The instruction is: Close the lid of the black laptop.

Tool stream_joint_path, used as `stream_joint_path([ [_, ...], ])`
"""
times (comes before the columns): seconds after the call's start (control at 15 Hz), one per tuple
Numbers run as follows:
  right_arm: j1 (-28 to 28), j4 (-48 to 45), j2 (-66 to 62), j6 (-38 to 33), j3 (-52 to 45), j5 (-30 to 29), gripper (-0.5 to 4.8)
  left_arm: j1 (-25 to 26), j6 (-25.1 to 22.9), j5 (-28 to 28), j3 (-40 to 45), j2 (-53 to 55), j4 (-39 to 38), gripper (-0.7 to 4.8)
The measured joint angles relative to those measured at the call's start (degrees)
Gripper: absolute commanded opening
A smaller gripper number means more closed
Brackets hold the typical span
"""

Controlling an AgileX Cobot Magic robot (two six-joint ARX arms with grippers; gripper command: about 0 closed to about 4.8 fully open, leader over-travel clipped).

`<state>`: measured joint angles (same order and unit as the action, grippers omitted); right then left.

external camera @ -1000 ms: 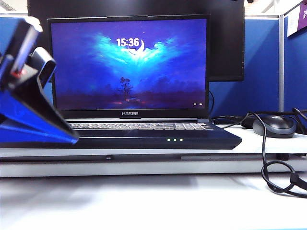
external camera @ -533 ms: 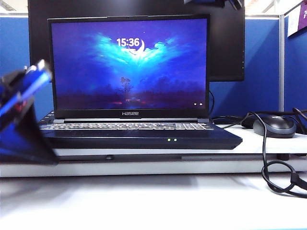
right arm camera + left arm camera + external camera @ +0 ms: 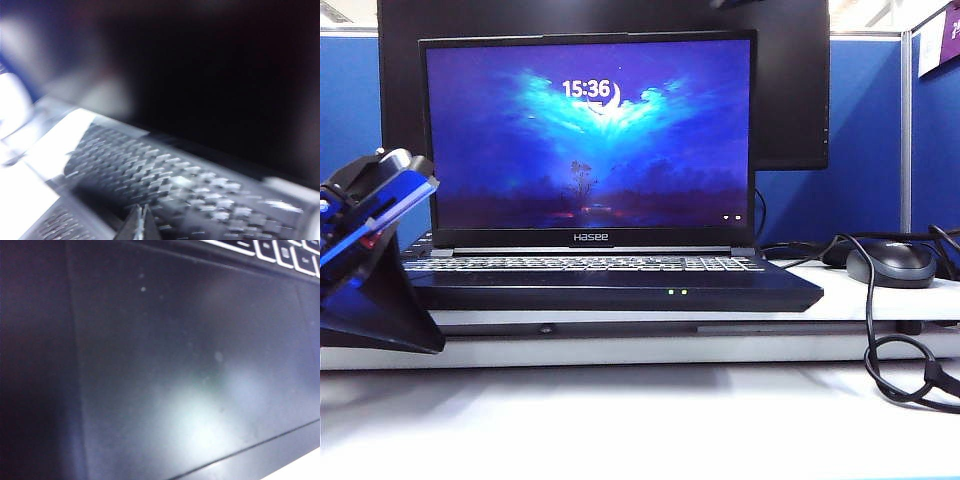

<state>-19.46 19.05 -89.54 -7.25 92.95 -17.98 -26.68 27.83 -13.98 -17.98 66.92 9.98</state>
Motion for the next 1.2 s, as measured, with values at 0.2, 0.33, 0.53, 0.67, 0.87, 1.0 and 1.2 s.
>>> stream_joint_path([
  [0.2,-2.2,0.9,-0.8,0.3,0.1,2.0,-0.01,0.0,-1.0,-0.1,0.1,0.3,1.0,0.0],
  [0.33,-3.0,1.2,-2.9,0.3,0.1,3.3,-0.01,-0.1,-1.1,-0.2,0.1,0.6,1.5,0.0],
  [0.53,-4.2,0.6,-4.1,0.3,1.0,3.9,-0.01,-0.2,-1.3,-0.3,0.1,0.8,1.9,0.0],
  [0.67,-5.2,1.1,-4.2,0.3,1.0,4.1,-0.01,-0.2,-1.3,-0.3,0.1,1.0,2.3,-0.01],
  [0.87,-6.7,3.0,-4.0,1.2,1.4,4.1,-0.01,-0.3,-1.5,0.1,0.3,1.1,3.0,-0.01],
  [1.0,-6.9,4.1,-3.9,1.7,1.5,4.2,-0.01,-0.3,-1.5,0.7,0.3,1.1,3.3,-0.01],
  [1.2,-7.4,5.9,-3.6,3.3,1.7,4.4,-0.01,-0.4,-2.1,1.9,0.3,1.3,3.5,-0.01],
])
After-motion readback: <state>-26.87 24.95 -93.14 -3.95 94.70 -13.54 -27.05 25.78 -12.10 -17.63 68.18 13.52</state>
